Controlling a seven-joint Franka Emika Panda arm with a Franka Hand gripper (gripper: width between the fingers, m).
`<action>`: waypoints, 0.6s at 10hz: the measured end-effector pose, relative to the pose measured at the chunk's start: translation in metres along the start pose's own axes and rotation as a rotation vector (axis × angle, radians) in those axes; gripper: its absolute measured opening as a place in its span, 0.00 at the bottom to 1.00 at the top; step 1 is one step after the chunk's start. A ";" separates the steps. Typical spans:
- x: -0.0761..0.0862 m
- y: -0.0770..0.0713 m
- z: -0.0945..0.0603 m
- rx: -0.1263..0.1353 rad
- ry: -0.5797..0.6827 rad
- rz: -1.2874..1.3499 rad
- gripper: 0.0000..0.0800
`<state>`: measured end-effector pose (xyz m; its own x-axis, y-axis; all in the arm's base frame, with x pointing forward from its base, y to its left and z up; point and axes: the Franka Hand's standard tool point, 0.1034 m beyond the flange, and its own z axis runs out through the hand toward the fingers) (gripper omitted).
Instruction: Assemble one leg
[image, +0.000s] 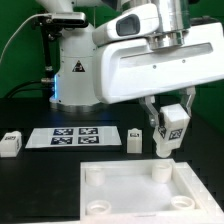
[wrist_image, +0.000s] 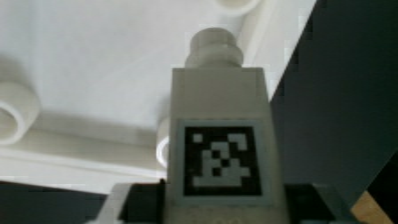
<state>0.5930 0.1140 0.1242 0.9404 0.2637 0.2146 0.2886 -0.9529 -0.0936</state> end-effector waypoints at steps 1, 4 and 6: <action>0.011 0.003 0.001 0.000 0.018 -0.013 0.37; 0.012 0.006 0.003 -0.023 0.093 -0.019 0.37; 0.010 0.020 0.003 -0.092 0.287 -0.042 0.37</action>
Offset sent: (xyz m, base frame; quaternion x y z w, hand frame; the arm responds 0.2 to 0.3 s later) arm 0.0000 0.0000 0.0000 0.0000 0.0000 0.0000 1.0000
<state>0.6086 0.0977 0.1215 0.8351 0.2627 0.4834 0.2963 -0.9551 0.0073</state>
